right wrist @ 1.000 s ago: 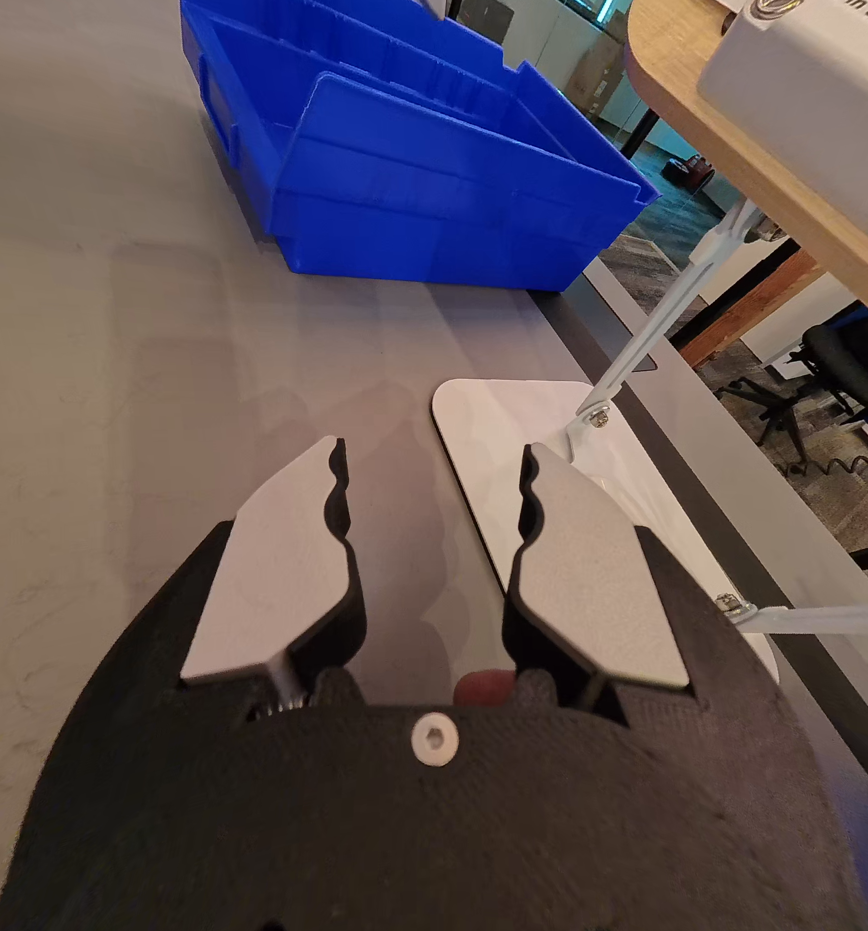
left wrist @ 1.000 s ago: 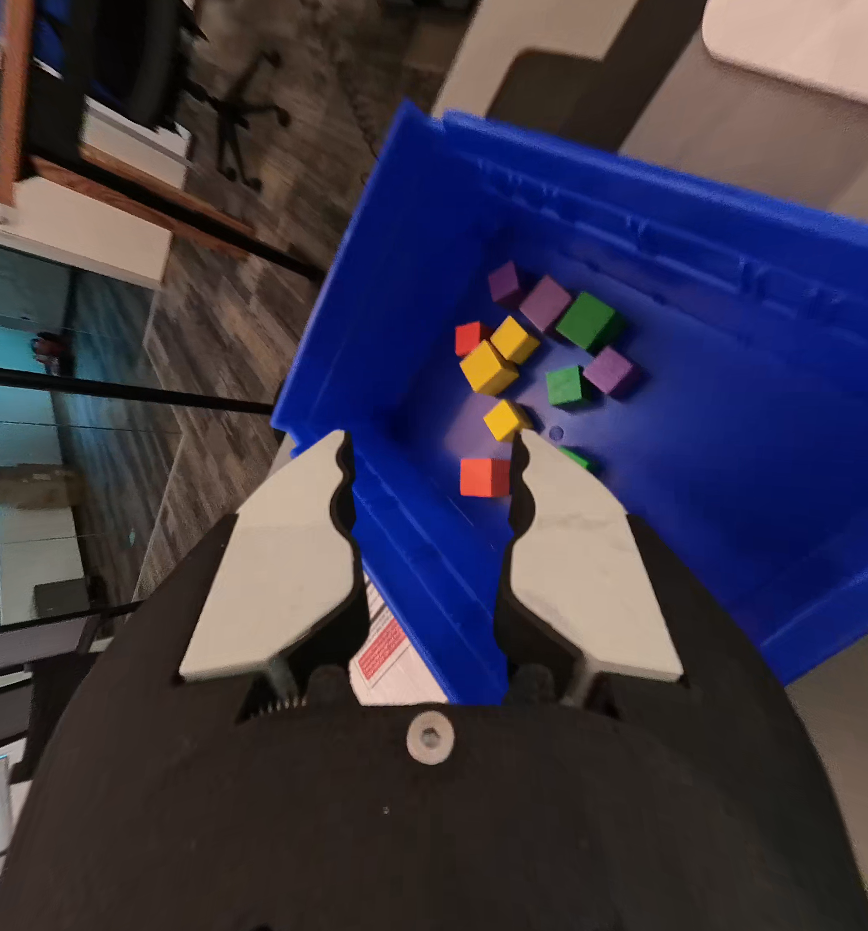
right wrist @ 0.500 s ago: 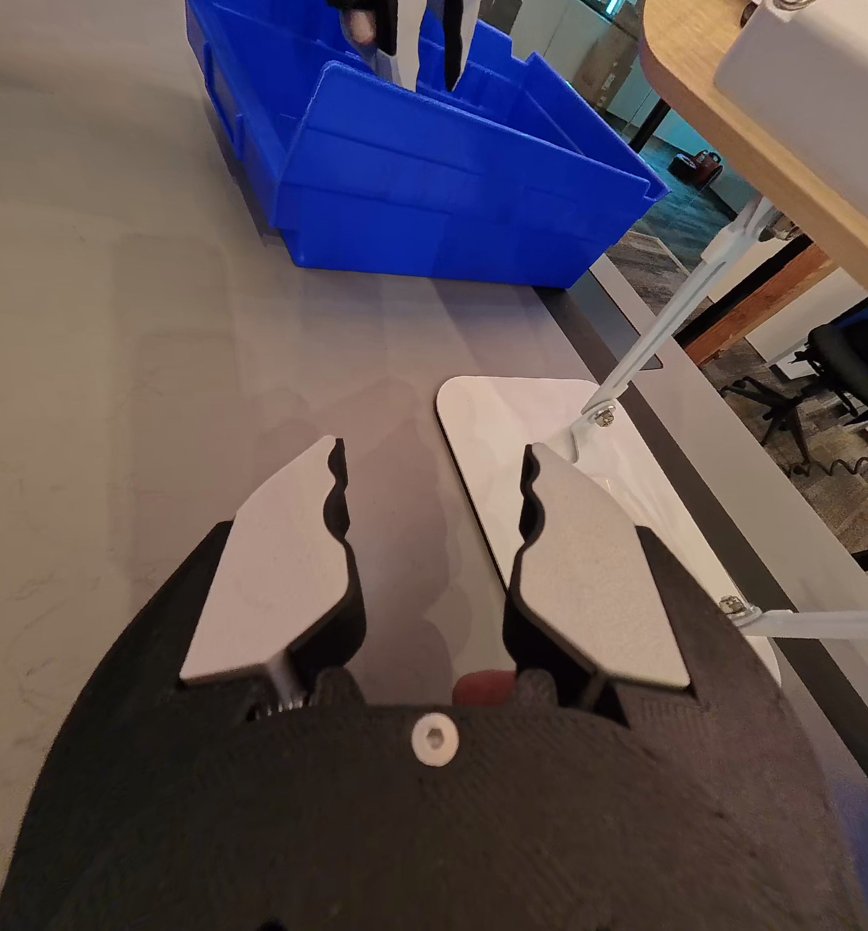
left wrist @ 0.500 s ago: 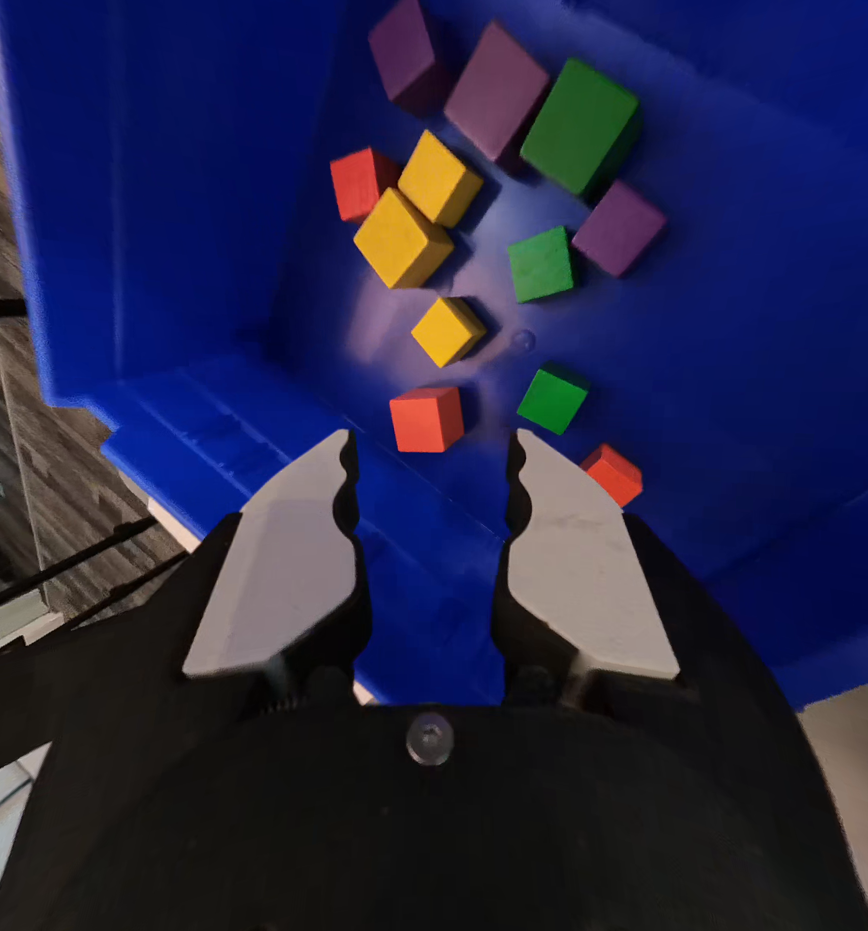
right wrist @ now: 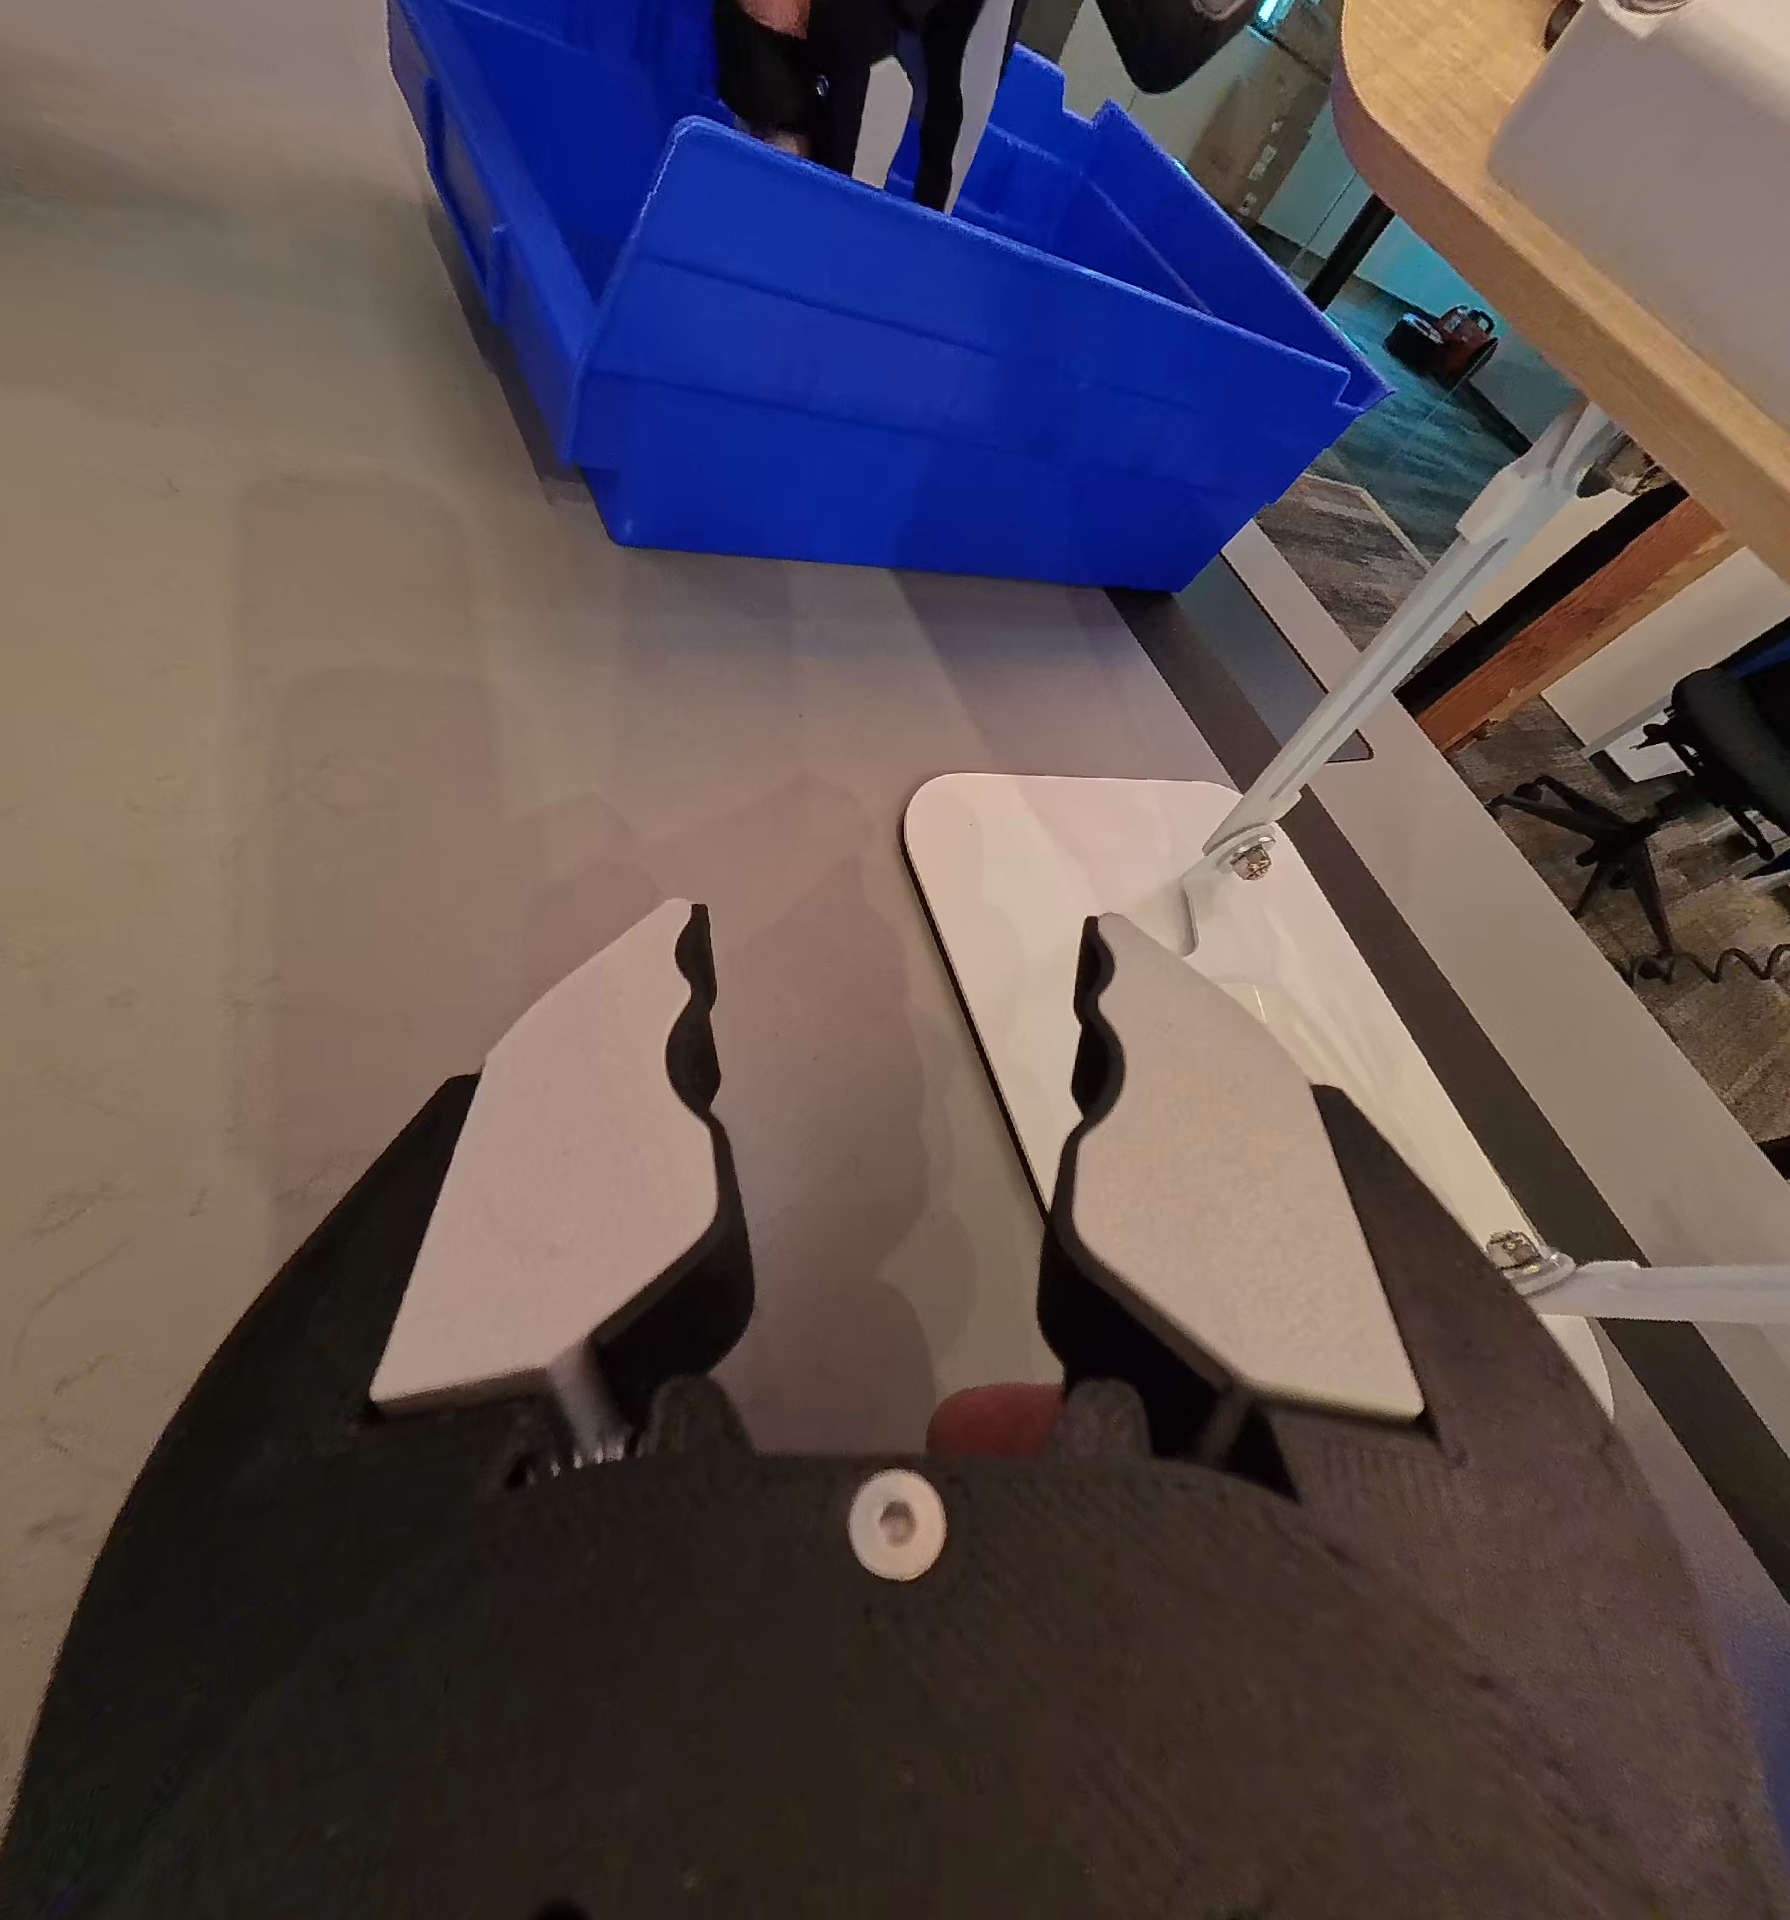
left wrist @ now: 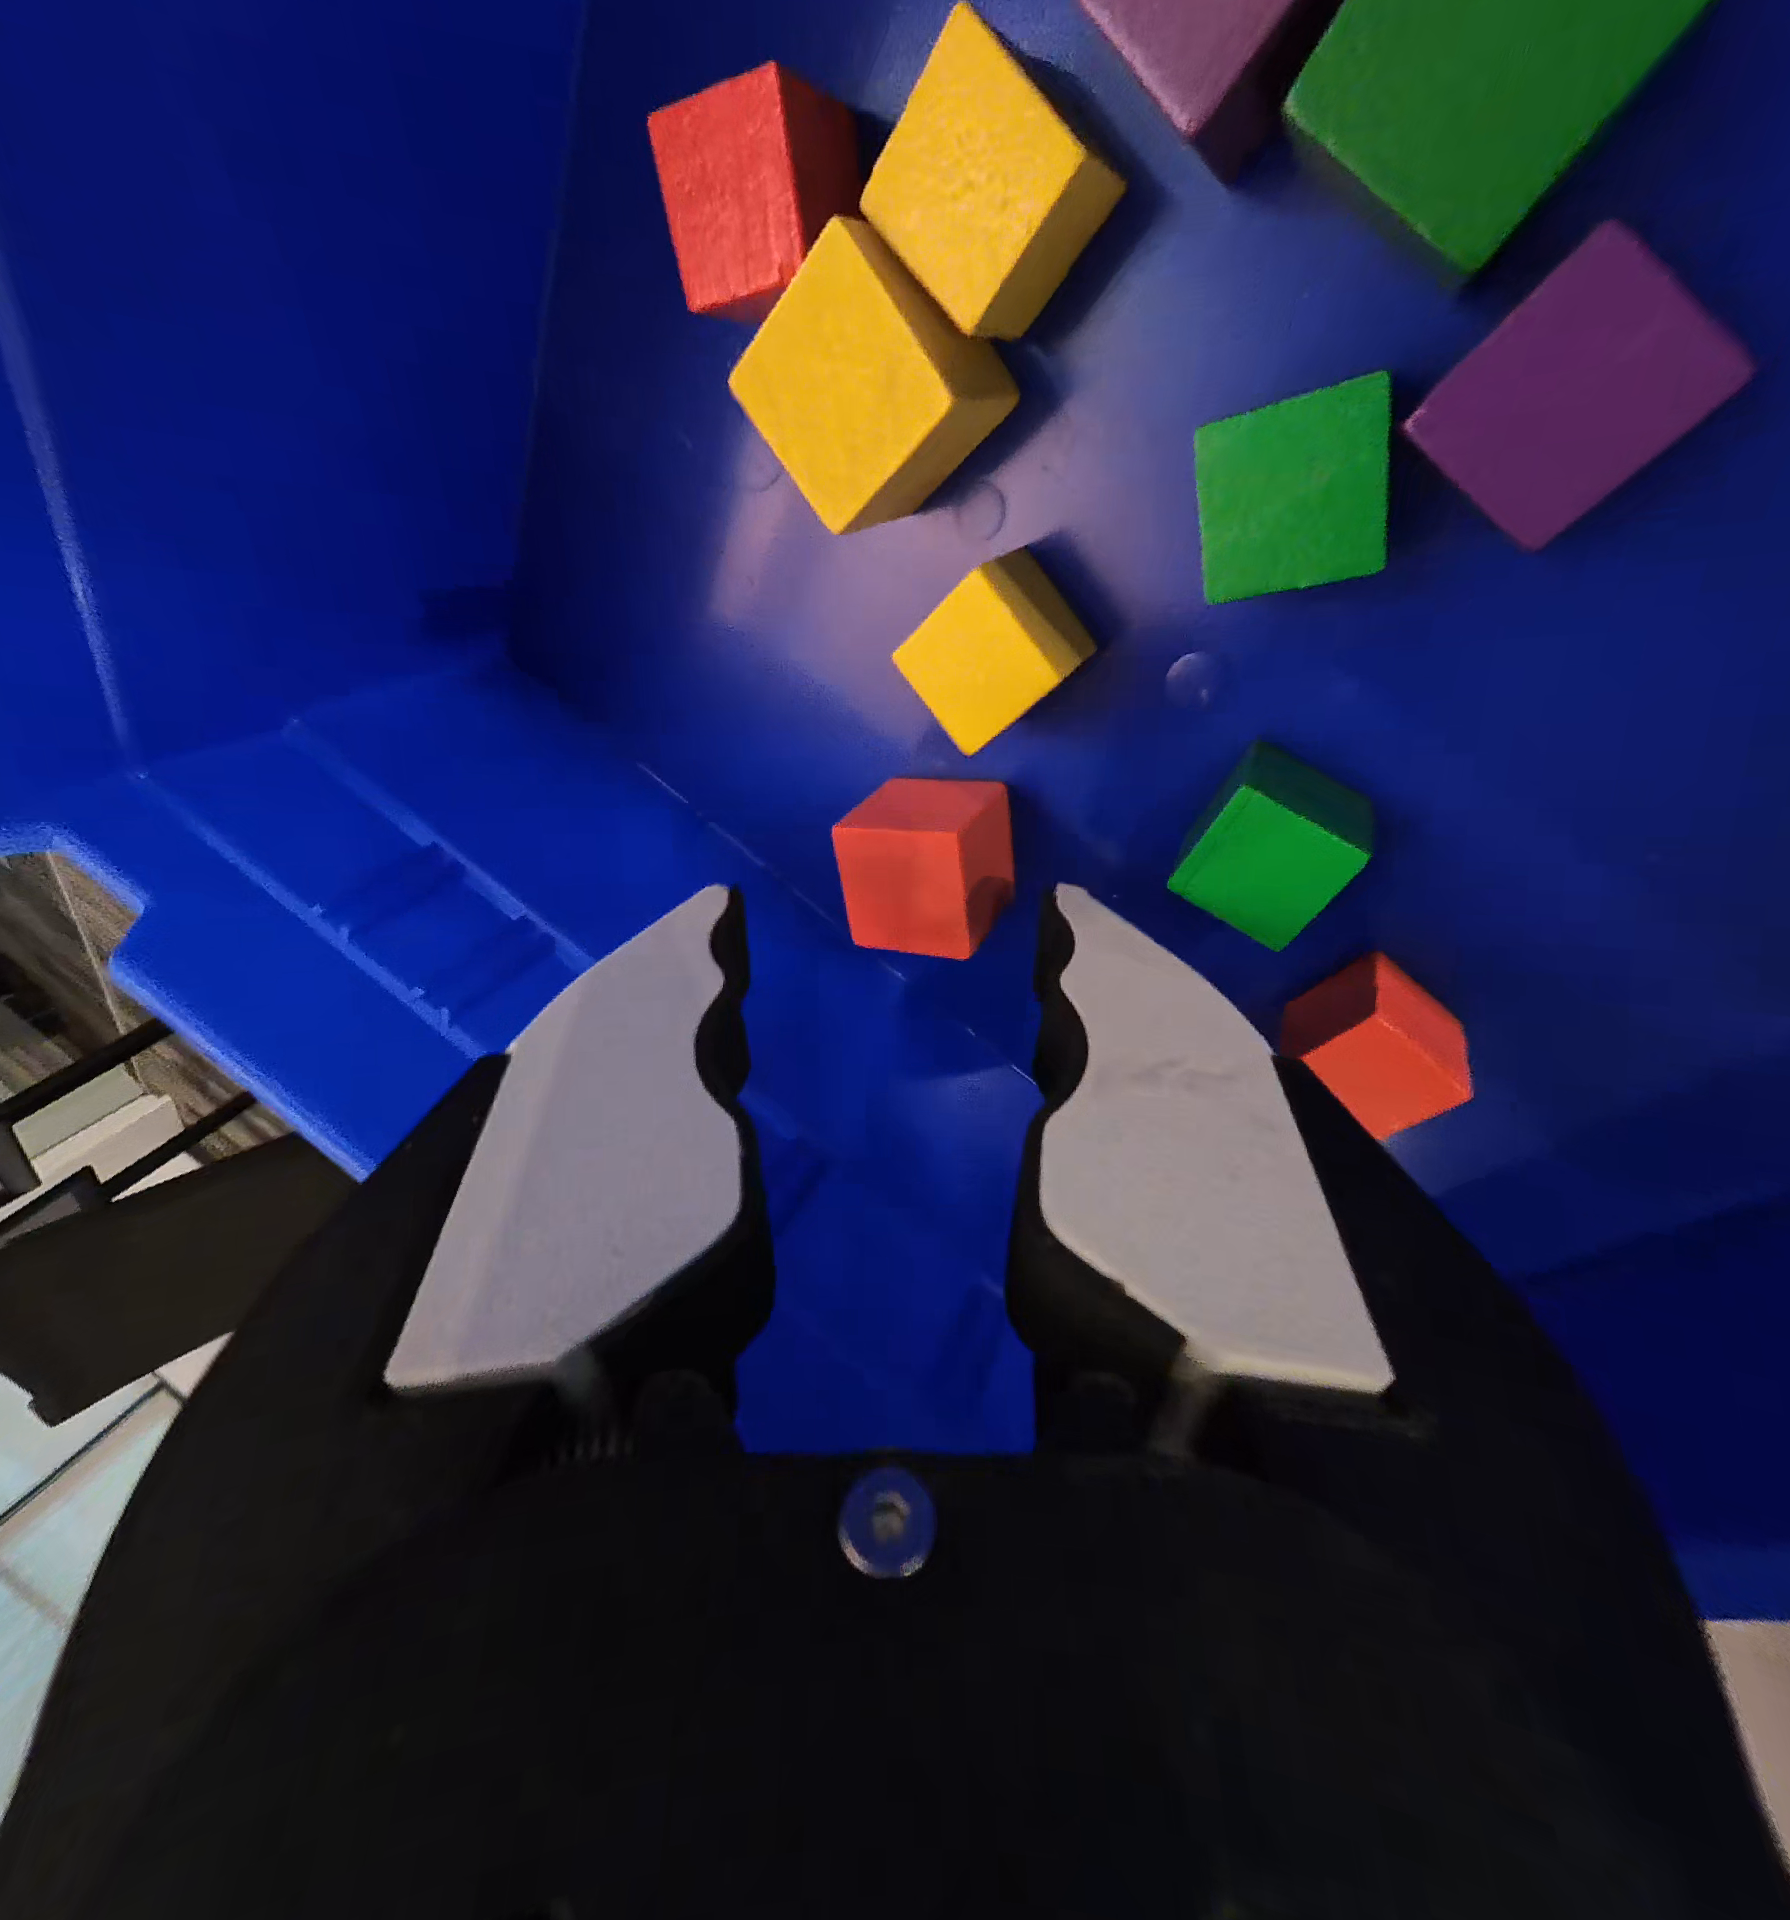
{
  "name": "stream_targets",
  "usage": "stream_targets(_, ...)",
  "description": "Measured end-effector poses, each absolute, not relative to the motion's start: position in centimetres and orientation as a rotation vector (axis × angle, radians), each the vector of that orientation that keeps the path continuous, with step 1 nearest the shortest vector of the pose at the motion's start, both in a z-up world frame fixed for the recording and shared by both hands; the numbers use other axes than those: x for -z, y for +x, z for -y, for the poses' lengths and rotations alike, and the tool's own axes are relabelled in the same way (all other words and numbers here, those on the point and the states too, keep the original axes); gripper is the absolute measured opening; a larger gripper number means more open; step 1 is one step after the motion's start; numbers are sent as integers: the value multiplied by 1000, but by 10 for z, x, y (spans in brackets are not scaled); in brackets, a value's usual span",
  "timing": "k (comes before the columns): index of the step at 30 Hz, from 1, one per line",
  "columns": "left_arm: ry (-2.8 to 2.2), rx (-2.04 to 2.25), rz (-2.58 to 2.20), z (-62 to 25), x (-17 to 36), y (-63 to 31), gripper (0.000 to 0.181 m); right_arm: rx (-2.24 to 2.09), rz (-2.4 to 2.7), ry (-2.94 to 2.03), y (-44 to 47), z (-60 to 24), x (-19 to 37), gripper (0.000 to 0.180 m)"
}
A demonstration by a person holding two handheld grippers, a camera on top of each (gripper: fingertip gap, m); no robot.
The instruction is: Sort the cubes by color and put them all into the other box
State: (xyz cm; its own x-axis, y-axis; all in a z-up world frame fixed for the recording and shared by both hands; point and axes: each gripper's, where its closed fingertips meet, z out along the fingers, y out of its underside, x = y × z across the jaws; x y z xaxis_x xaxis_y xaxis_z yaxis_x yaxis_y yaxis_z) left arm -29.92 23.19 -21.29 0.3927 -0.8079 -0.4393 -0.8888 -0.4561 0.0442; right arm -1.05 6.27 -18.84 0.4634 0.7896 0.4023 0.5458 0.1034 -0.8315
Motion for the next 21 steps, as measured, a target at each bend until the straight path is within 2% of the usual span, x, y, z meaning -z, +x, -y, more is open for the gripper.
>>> stream_targets(10, -2595, -660, -1479, -236, 230, -301, 46, -266, 1201, -1566, -11, -63, 189, 67)
stream_targets(14, -2687, -582, -1416, -233, 234, -302, 32, -267, 1201, -1568, -11, -63, 189, 67)
stream_targets(21, -2715, -555, -1400, -233, 234, -303, 32, -267, 1202, -1571, -11, -63, 189, 67)
